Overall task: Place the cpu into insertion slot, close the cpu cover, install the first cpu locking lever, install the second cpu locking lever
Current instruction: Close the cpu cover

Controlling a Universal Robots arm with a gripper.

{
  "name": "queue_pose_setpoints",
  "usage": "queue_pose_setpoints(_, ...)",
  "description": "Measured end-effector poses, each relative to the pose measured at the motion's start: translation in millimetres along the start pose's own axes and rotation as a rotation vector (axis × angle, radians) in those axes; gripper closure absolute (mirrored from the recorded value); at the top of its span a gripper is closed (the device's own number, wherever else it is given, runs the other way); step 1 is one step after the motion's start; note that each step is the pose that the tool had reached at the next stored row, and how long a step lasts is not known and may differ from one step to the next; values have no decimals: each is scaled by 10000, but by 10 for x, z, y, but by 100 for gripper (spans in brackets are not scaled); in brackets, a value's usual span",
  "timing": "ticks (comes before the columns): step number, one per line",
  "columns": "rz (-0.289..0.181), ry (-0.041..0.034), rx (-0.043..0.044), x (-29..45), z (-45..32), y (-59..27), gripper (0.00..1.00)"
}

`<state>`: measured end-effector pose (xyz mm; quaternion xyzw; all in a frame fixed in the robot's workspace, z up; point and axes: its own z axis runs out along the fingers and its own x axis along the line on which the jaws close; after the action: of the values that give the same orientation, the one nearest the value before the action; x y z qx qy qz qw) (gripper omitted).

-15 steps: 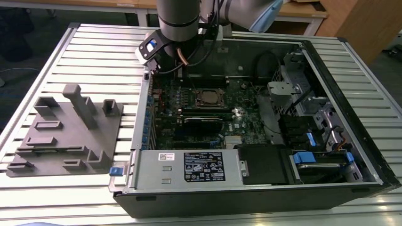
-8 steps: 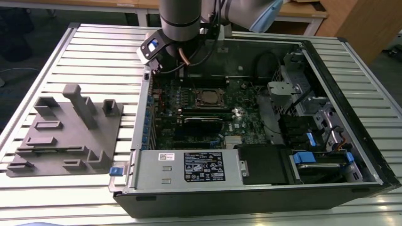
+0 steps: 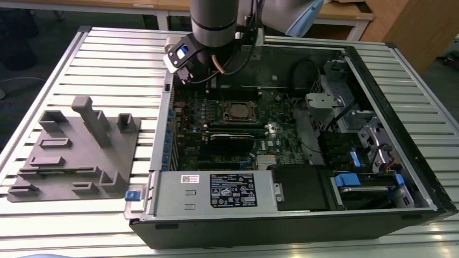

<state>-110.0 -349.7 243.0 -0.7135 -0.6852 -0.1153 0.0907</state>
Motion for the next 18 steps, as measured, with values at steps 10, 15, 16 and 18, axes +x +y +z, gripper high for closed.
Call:
queue_pose_setpoints(10, 78, -17, -25, 8, 9, 228, 89)
queue_pose_setpoints(15, 151, -28, -47, 11, 13, 329, 89)
queue_pose_setpoints(16, 165, -31, -51, 12, 14, 349, 89)
queue_pose_setpoints(18, 193, -47, -61, 13, 15, 383, 89)
